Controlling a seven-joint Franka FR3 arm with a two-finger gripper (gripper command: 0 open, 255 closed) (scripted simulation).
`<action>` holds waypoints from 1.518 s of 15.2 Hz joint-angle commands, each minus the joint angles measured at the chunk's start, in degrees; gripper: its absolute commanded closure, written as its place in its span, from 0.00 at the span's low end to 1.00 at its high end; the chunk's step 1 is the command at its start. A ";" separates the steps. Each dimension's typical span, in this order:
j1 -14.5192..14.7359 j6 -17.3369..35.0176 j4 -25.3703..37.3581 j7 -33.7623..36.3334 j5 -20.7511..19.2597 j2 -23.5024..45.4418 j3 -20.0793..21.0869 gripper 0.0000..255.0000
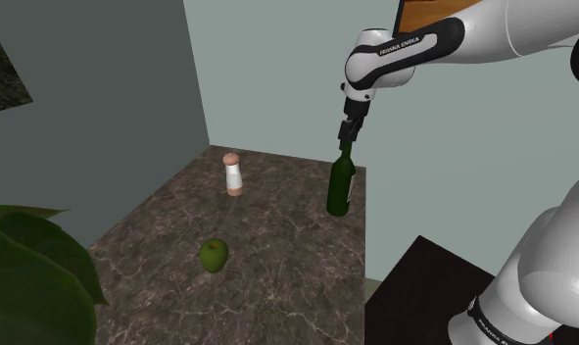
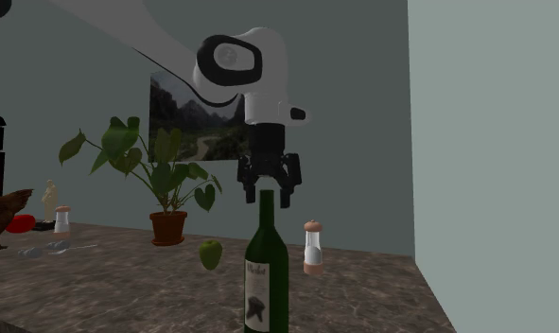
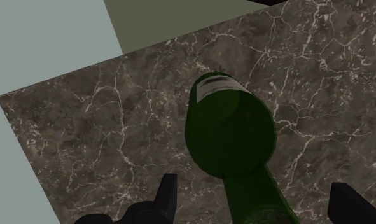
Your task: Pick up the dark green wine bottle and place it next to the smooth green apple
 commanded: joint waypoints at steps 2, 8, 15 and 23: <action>0.01 0.08 -0.06 0.01 0.01 0.01 0.01 0.00; 0.01 0.07 -0.04 0.01 0.01 0.02 0.01 1.00; 0.01 -0.67 0.49 0.09 -0.07 -0.20 0.02 1.00; 0.04 -6.67 5.35 0.66 -0.52 -1.40 0.08 1.00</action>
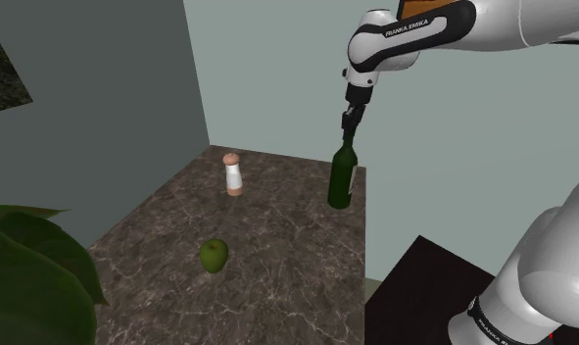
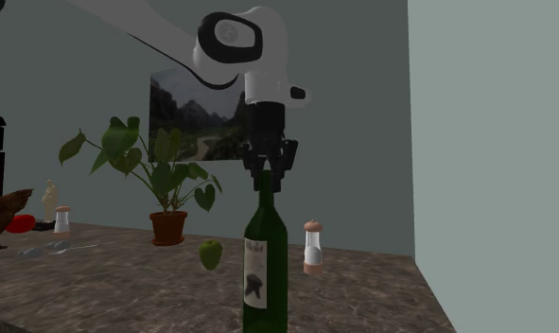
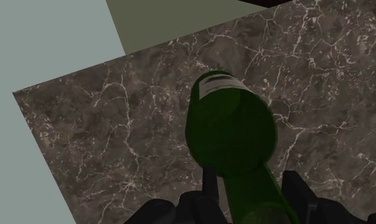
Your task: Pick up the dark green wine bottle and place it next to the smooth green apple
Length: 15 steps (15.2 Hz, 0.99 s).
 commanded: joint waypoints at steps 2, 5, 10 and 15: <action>0.01 -2.36 2.03 0.18 -0.13 -0.35 0.02 1.00; 0.01 -4.64 4.15 0.33 -0.21 -0.52 0.03 1.00; 0.02 -8.48 7.97 0.53 -0.26 -0.55 0.04 1.00; 0.01 -12.39 12.18 0.66 -0.22 -0.24 0.02 1.00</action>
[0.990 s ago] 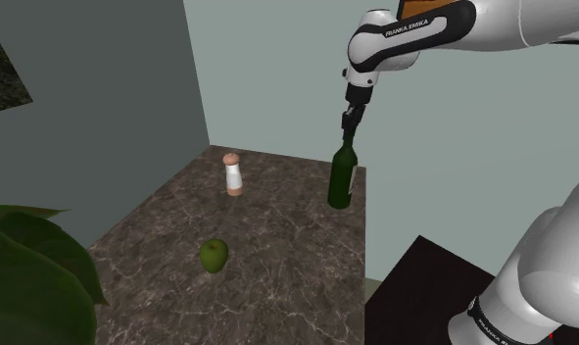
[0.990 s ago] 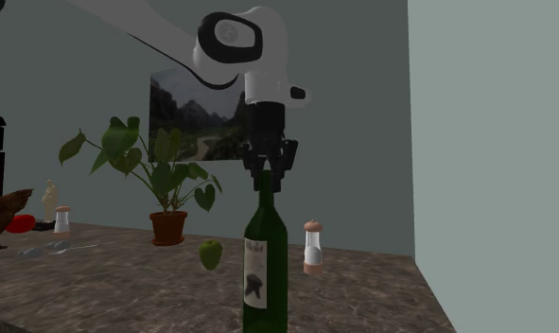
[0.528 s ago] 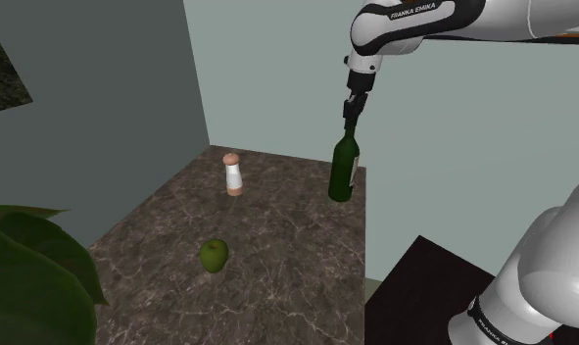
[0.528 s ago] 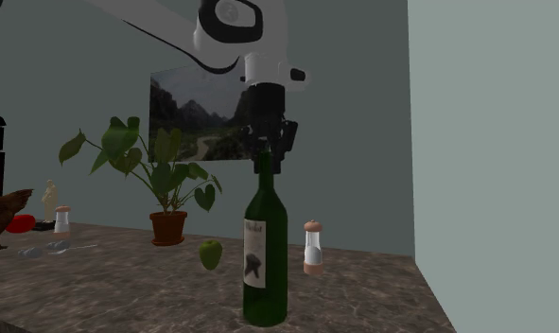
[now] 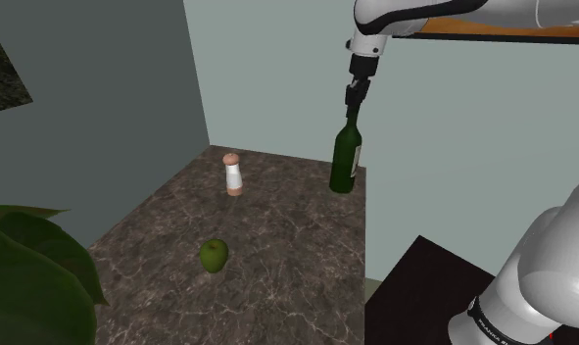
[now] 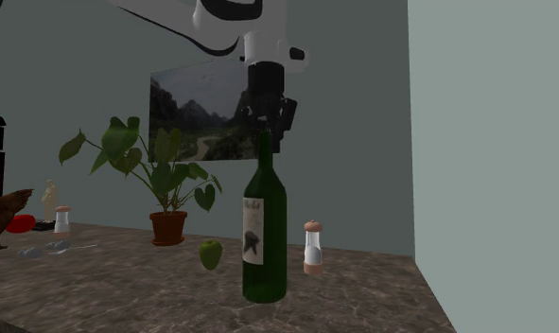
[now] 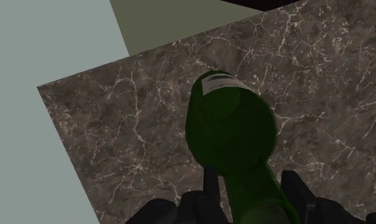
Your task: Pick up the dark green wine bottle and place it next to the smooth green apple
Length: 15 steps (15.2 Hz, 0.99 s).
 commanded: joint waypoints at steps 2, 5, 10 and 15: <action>-0.08 -2.59 3.06 -0.07 0.10 0.48 -0.10 1.00; -0.10 -5.00 5.90 -0.03 0.20 0.92 -0.14 1.00; -0.18 -9.13 11.04 -0.02 0.45 1.97 -0.25 1.00; 2.54 -8.59 8.18 5.72 -0.19 -0.71 2.78 1.00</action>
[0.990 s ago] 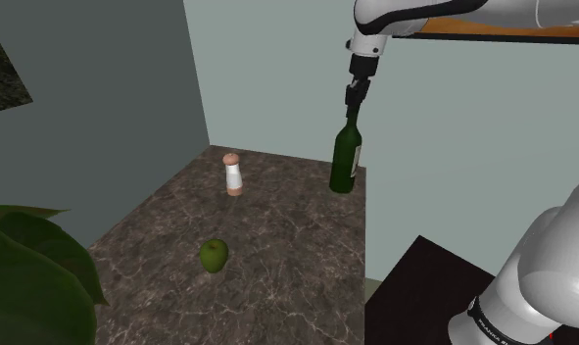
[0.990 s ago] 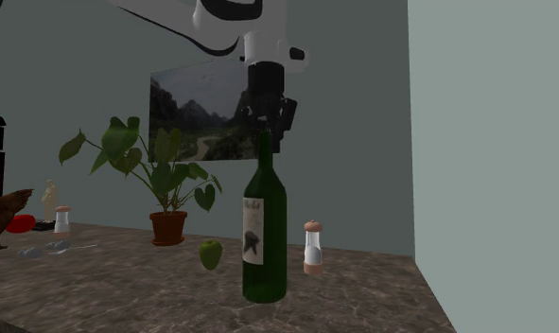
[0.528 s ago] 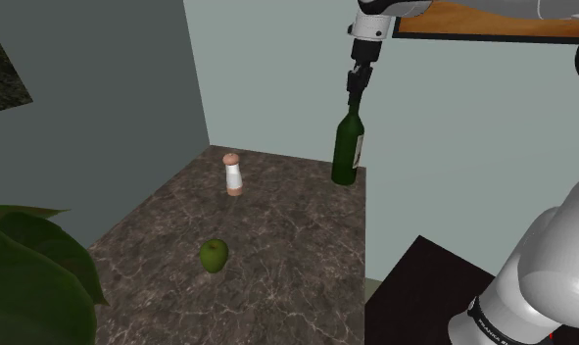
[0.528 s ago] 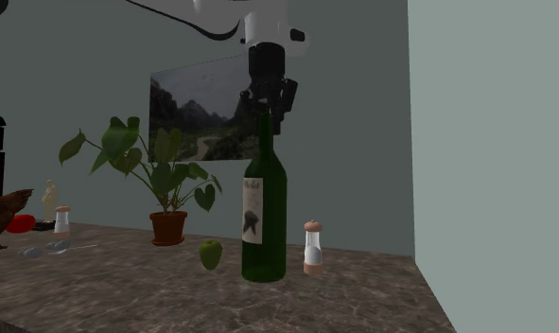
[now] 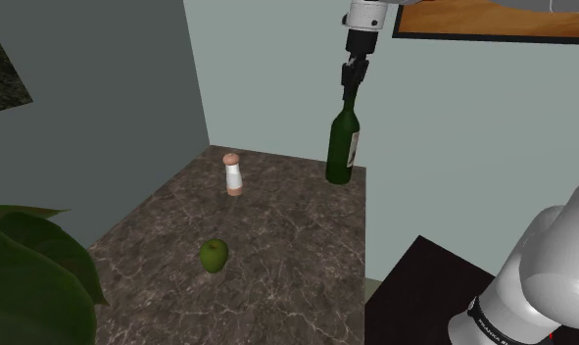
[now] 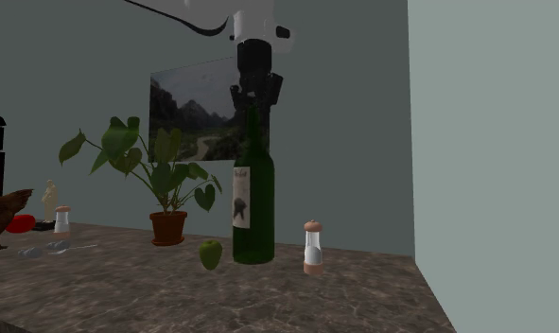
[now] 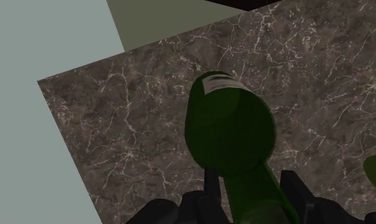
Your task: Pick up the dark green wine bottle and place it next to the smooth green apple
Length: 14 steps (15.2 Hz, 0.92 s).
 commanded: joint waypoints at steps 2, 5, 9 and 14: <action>1.93 0.35 -1.21 4.30 -0.18 -1.10 2.31 1.00; 3.81 0.75 -2.42 8.54 -0.27 -2.12 4.67 1.00; 6.26 1.12 -3.06 14.13 -0.23 -2.62 7.83 1.00; 9.30 1.36 -2.27 21.06 -0.14 -1.87 11.75 1.00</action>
